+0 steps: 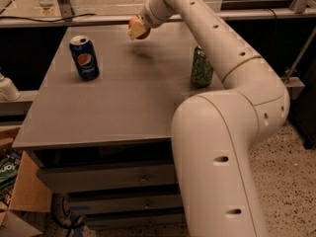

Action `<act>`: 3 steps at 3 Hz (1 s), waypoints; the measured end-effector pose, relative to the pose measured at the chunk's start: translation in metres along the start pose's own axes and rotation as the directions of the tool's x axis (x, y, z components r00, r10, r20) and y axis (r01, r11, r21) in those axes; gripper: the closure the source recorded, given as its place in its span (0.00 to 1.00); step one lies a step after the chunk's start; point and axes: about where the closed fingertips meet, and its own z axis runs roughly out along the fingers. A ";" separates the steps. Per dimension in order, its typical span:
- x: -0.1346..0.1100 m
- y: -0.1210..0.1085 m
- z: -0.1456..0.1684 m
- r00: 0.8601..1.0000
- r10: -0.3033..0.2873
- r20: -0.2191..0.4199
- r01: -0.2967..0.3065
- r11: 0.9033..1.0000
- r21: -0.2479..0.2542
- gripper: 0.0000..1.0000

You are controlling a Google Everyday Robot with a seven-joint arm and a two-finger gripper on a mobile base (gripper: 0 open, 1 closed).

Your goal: Move apple near pepsi can

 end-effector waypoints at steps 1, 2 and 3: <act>-0.006 0.020 -0.018 0.999 -0.038 0.023 0.039 0.998 -0.052 1.00; -0.008 0.044 -0.037 0.995 -0.092 0.043 0.096 0.990 -0.106 1.00; -0.013 0.072 -0.053 0.986 -0.158 0.057 0.165 0.973 -0.161 1.00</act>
Offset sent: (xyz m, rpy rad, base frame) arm -0.0990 0.0135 0.0342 -0.0036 -0.0162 0.2447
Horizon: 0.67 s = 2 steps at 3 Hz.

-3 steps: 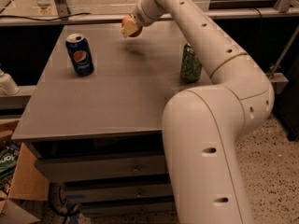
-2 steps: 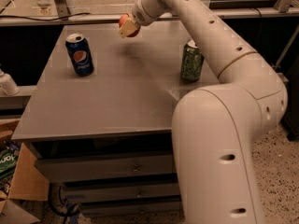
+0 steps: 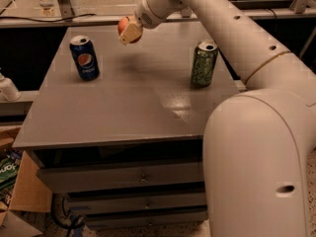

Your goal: Move apple near pepsi can

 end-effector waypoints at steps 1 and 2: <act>-0.010 0.028 -0.009 0.998 -0.060 0.006 0.060 0.997 -0.055 1.00; -0.015 0.054 -0.012 0.994 -0.106 0.003 0.106 0.989 -0.103 1.00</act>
Offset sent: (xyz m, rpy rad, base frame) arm -0.0805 0.0307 0.0088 -0.0646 0.0081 0.2088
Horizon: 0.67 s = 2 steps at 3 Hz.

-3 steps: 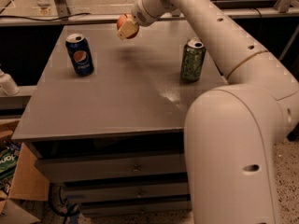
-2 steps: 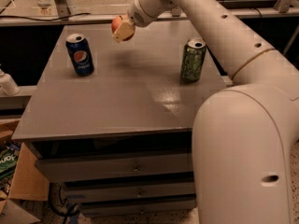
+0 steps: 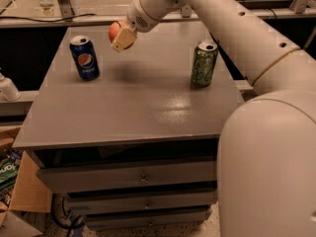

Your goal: Move apple near pepsi can

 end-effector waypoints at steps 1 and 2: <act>0.001 0.020 0.006 0.999 -0.025 -0.019 0.024 0.999 -0.038 1.00; 0.003 0.037 0.018 0.999 -0.039 -0.034 0.036 0.997 -0.066 1.00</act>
Offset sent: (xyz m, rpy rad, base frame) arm -0.0422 0.0250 -0.0351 -0.0659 0.0426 0.0818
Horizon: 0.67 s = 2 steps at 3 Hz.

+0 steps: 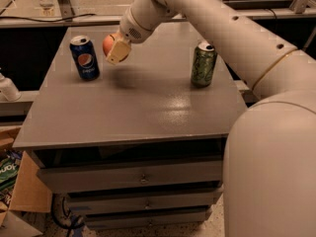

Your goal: Move apple near pepsi can

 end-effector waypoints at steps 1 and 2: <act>-0.001 0.013 0.016 1.000 0.004 0.007 -0.004 1.000 -0.008 1.00; -0.004 0.023 0.033 1.000 -0.003 0.015 0.003 1.000 -0.004 1.00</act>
Offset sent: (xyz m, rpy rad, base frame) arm -0.0193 0.0433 -0.0388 0.0231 -0.0212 0.0082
